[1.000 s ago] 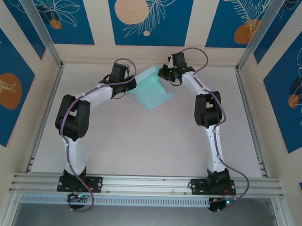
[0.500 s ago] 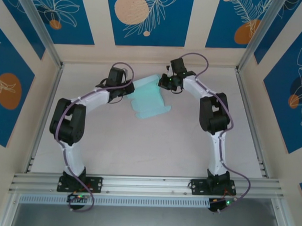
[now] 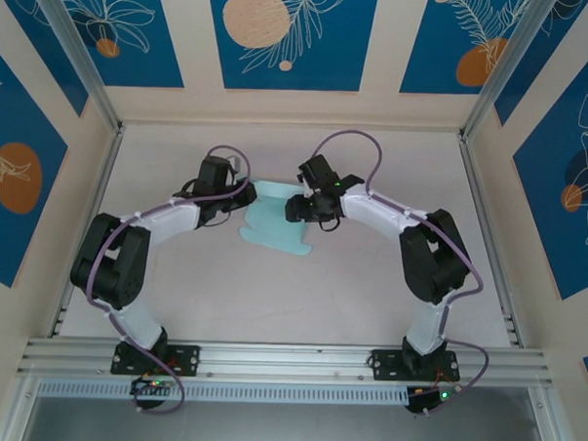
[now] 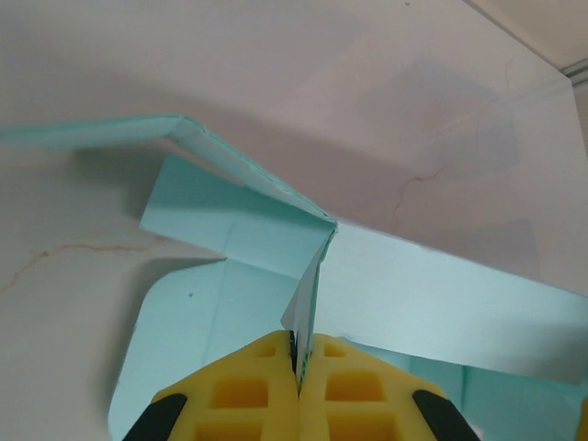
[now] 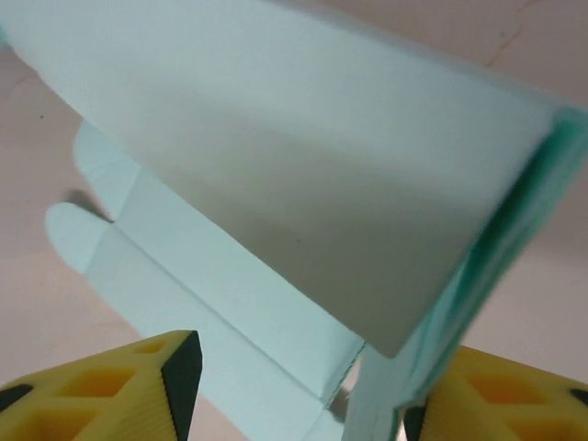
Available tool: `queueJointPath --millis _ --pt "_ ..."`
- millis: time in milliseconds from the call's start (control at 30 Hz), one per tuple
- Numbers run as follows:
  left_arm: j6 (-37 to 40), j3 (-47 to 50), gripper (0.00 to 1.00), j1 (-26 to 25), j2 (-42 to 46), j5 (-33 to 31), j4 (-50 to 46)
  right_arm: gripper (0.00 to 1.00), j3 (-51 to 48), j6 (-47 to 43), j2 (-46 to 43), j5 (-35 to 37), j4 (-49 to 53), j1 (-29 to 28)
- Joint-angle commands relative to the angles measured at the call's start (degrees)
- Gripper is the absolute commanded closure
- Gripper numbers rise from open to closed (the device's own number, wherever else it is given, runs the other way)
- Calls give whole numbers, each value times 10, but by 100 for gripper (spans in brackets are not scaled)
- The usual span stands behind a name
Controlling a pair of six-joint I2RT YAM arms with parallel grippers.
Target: Fold the paper box
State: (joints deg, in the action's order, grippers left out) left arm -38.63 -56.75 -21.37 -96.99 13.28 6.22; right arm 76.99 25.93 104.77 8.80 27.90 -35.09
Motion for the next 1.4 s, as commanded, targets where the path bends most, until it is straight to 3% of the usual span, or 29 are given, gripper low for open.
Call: queueJointPath --millis 0,333,533,767,933,1100,1167,1267,1367 --pt "-17 20 100 -16 4 33 0 32 -33 -1 -47 -20 -47 -13" --pt "-6 19 100 -16 16 22 -10 11 -116 97 -84 120 -44 -51" --pt "2 -5 100 -16 40 22 -52 8 -139 106 -109 140 -37 -48" --pt "18 -40 100 -13 69 23 -138 13 -148 47 -172 24 -35 20" --pt "-16 -55 100 -4 77 69 -158 19 -149 0 -199 -27 -23 76" --pt "-48 -68 100 0 74 89 -188 32 -193 40 -193 -108 -91 114" --pt "-58 -68 100 2 73 85 -194 50 -196 69 -171 -152 -133 121" --pt "-78 -57 100 4 72 78 -188 90 -195 122 -128 -192 -216 112" --pt "-98 -46 100 9 71 80 -181 100 -200 188 -83 -180 -287 116"
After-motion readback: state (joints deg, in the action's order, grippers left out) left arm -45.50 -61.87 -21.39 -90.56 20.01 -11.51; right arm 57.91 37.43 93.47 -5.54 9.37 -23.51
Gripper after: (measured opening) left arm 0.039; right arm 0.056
